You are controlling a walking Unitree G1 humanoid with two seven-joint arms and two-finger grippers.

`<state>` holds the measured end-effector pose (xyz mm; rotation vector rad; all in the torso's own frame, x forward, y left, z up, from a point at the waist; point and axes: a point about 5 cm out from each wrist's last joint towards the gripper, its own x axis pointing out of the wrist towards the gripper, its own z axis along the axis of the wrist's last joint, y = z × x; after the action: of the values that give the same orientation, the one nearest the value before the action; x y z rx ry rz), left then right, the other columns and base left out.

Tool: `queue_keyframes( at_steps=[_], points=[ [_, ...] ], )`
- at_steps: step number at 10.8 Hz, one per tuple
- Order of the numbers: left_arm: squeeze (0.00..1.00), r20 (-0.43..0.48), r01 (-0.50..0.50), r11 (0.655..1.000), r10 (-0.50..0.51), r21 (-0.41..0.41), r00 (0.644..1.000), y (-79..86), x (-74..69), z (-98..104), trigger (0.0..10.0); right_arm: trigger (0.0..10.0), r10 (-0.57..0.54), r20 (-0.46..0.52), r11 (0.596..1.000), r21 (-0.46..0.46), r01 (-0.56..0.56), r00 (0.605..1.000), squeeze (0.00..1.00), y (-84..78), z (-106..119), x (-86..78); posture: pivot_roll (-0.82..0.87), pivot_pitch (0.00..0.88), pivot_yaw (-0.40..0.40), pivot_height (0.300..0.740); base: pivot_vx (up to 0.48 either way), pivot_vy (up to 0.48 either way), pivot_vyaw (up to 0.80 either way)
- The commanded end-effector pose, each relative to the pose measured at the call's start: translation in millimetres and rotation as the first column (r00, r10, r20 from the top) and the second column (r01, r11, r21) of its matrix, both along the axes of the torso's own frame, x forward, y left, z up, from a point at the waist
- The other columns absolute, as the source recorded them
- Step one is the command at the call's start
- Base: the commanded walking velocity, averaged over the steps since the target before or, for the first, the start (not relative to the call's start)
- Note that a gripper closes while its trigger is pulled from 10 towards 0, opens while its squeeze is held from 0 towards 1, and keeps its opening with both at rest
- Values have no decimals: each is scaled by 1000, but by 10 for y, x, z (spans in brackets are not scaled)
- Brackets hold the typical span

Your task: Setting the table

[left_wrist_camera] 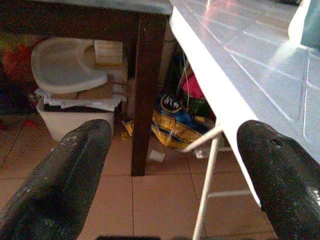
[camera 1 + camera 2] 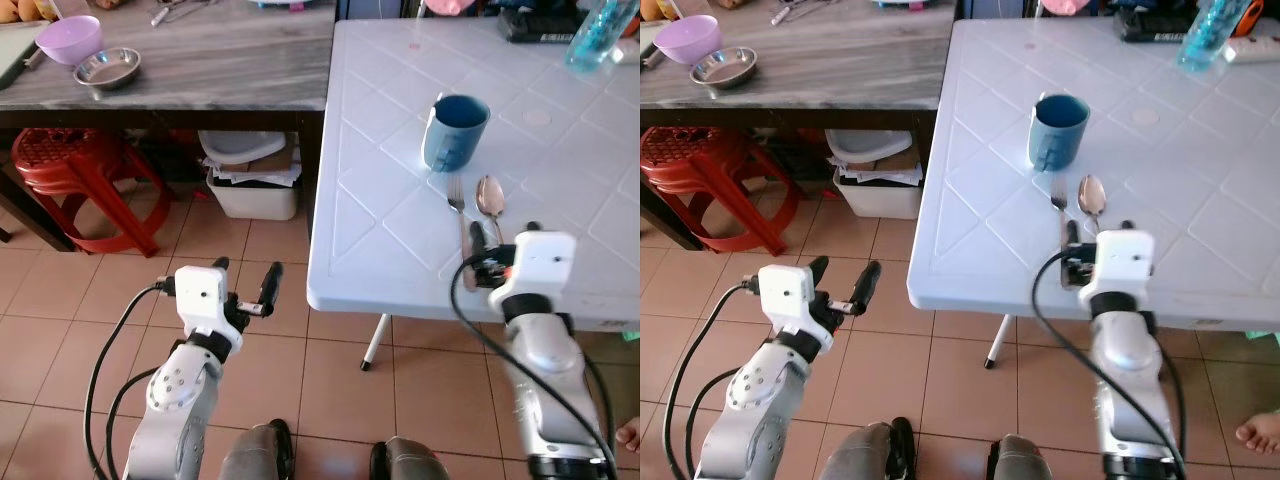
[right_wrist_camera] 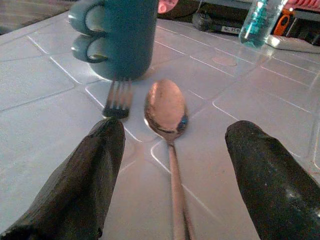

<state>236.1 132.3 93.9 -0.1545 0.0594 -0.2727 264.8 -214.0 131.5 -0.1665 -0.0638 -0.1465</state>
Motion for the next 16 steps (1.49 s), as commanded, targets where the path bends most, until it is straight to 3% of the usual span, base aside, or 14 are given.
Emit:
queue_keyframes(
  at_steps=[1, 5, 10, 13, 15, 16],
  points=[
    [0, -2, 10, 1000, -10, 9, 1000, 19, -25, 19, 10000, 10000, 7, -17, 1000, 11, -7, 1000, 0, -48, 8, 30, -13, 207, 75, 740, 0, 0, 0],
    [0, -16, 14, 1000, -14, 13, 1000, 24, -55, 30, 10000, 10000, 67, -15, 998, 9, -67, 998, 0, -125, 193, 144, -10, 219, 79, 740, 0, 0, 0],
    [0, -24, 19, 1000, -19, 14, 1000, 8, -54, 36, 10000, 10000, 274, -71, 961, 41, -272, 959, 0, 102, 282, 236, -13, 223, 81, 740, 0, 0, 0],
    [0, -28, 19, 1000, -19, 12, 999, 6, -51, 35, 10000, 10000, 335, -121, 942, 63, -329, 934, 0, 188, 287, 265, -13, 226, 81, 740, 0, 0, 0],
    [0, -30, 19, 1000, -19, 14, 999, 7, -46, 33, 10000, 2353, 343, -168, 939, 82, -333, 924, 0, 189, 249, 290, -12, 228, 83, 740, 0, 0, 0],
    [0, -31, 20, 1000, -19, 13, 999, 8, -43, 35, 10000, 0, 348, -185, 937, 79, -340, 919, 0, 190, 242, 302, -12, 230, 85, 740, 0, 0, 0]
  ],
)
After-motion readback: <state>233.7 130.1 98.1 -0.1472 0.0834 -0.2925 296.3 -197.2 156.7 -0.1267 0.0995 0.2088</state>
